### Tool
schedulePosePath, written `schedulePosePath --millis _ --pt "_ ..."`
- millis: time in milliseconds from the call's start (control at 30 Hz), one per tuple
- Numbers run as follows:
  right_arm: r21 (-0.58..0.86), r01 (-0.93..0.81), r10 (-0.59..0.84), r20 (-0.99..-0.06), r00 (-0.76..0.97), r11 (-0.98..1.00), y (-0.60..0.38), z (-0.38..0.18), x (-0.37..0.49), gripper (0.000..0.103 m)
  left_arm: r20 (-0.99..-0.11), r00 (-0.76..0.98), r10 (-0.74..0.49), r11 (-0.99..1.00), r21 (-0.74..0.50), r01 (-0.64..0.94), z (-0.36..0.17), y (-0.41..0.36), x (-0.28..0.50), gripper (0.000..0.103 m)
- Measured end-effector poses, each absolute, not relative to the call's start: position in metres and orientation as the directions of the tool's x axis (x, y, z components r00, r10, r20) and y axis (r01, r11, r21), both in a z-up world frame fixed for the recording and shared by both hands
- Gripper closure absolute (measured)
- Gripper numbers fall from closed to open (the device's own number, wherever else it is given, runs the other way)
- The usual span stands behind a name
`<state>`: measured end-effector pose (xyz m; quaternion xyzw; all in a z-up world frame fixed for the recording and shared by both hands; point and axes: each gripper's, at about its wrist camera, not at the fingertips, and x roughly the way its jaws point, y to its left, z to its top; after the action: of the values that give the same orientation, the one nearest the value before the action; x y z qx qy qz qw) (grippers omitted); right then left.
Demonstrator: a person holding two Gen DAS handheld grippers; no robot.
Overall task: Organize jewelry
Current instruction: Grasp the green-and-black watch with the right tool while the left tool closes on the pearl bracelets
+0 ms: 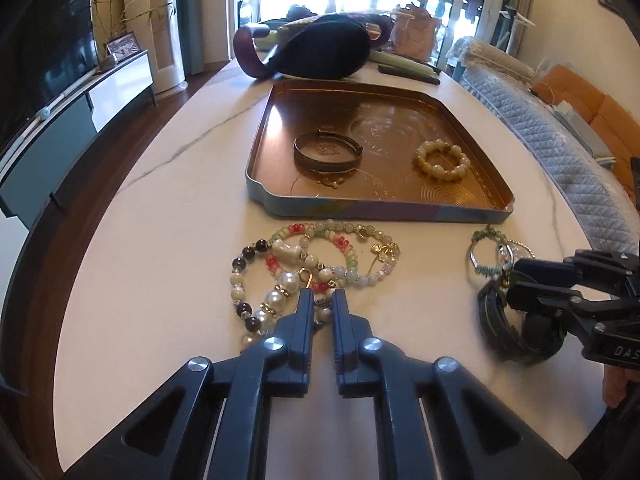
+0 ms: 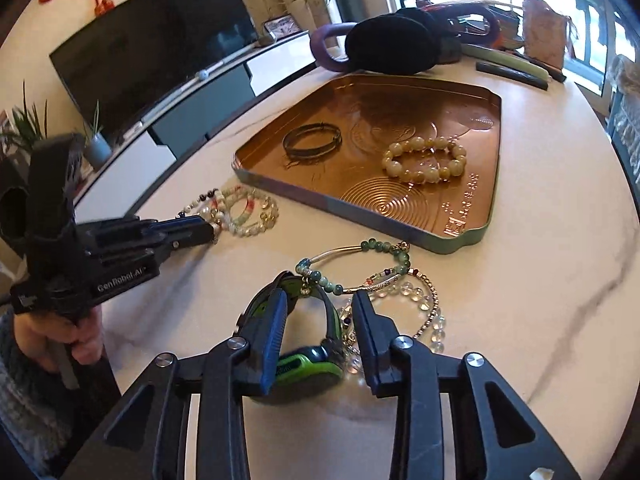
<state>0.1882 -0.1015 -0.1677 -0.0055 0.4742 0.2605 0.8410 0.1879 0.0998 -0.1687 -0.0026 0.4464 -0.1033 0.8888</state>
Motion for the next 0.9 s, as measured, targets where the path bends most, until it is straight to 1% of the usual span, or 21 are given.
schedulePosePath --millis 33,67,133,200,267,300,333,367,400,433,467,500,533,633,667,700,733,800,900 --pt "0.24 -0.439 0.433 -0.798 0.418 0.866 -0.102 -0.167 0.188 0.085 -0.788 0.587 -0.186 0.979 -0.098 0.179 -0.165 0.101 0.187 0.098" --pt "0.246 -0.435 0.437 -0.795 0.421 0.866 -0.104 -0.166 0.188 0.086 -0.784 0.592 -0.19 0.978 -0.1 0.182 -0.163 0.102 0.185 0.099" --pt "0.253 -0.429 0.442 -0.787 0.43 0.867 -0.106 -0.162 0.187 0.092 -0.774 0.601 -0.2 0.977 -0.108 0.186 -0.157 0.104 0.181 0.099" --pt "0.249 -0.433 0.447 -0.775 0.447 0.866 -0.109 -0.156 0.185 0.092 -0.77 0.606 -0.198 0.977 -0.105 0.186 -0.152 0.105 0.175 0.099" --pt "0.246 -0.464 0.461 -0.772 0.437 0.851 -0.108 -0.153 0.182 0.084 -0.787 0.598 -0.155 0.985 -0.075 0.156 -0.156 0.107 0.174 0.096" --pt "0.23 -0.473 0.452 -0.78 0.434 0.851 -0.106 -0.154 0.181 0.065 -0.796 0.586 -0.149 0.986 -0.075 0.148 -0.159 0.108 0.175 0.093" --pt "0.203 -0.466 0.428 -0.785 0.448 0.861 -0.104 -0.154 0.178 0.039 -0.811 0.569 -0.14 0.989 -0.083 0.125 -0.164 0.112 0.177 0.091" --pt "0.197 -0.467 0.426 -0.781 0.456 0.862 -0.103 -0.154 0.176 0.03 -0.801 0.581 -0.142 0.989 -0.091 0.117 -0.163 0.114 0.176 0.089" --pt "0.201 -0.48 0.439 -0.774 0.456 0.854 -0.101 -0.152 0.173 0.026 -0.803 0.581 -0.134 0.99 -0.087 0.108 -0.163 0.115 0.176 0.08" --pt "0.2 -0.492 0.446 -0.772 0.453 0.847 -0.099 -0.152 0.171 0.026 -0.802 0.583 -0.128 0.991 -0.083 0.103 -0.163 0.116 0.177 0.067" --pt "0.185 -0.507 0.443 -0.773 0.454 0.842 -0.094 -0.151 0.169 0.026 -0.802 0.584 -0.123 0.992 -0.08 0.099 -0.164 0.118 0.177 0.057" --pt "0.164 -0.517 0.435 -0.774 0.46 0.84 -0.09 -0.15 0.166 0.026 -0.804 0.584 -0.113 0.993 -0.074 0.091 -0.166 0.118 0.178 0.042" --pt "0.145 -0.527 0.426 -0.777 0.463 0.837 -0.087 -0.151 0.164 0.026 -0.805 0.583 -0.108 0.994 -0.072 0.084 -0.168 0.119 0.179 0.038" --pt "0.077 -0.56 0.38 -0.809 0.449 0.825 -0.073 -0.163 0.161 0.027 -0.812 0.575 -0.1 0.995 -0.076 0.067 -0.172 0.122 0.184 0.038" --pt "0.057 -0.565 0.364 -0.817 0.447 0.823 -0.071 -0.167 0.16 0.029 -0.811 0.577 -0.1 0.995 -0.078 0.063 -0.172 0.122 0.185 0.038" --pt "0.045 -0.567 0.352 -0.823 0.446 0.823 -0.069 -0.171 0.16 0.039 -0.81 0.578 -0.104 0.995 -0.085 0.061 -0.171 0.124 0.187 0.038" --pt "0.037 -0.563 0.342 -0.827 0.447 0.826 -0.069 -0.174 0.16 0.053 -0.809 0.578 -0.106 0.994 -0.087 0.06 -0.172 0.124 0.187 0.038" --pt "0.033 -0.555 0.336 -0.825 0.454 0.831 -0.071 -0.173 0.161 0.054 -0.805 0.583 -0.109 0.994 -0.093 0.058 -0.172 0.125 0.188 0.038" --pt "0.091 -0.52 0.358 -0.823 0.441 0.849 -0.081 -0.172 0.167 0.056 -0.803 0.585 -0.112 0.994 -0.092 0.065 -0.174 0.122 0.188 0.038"
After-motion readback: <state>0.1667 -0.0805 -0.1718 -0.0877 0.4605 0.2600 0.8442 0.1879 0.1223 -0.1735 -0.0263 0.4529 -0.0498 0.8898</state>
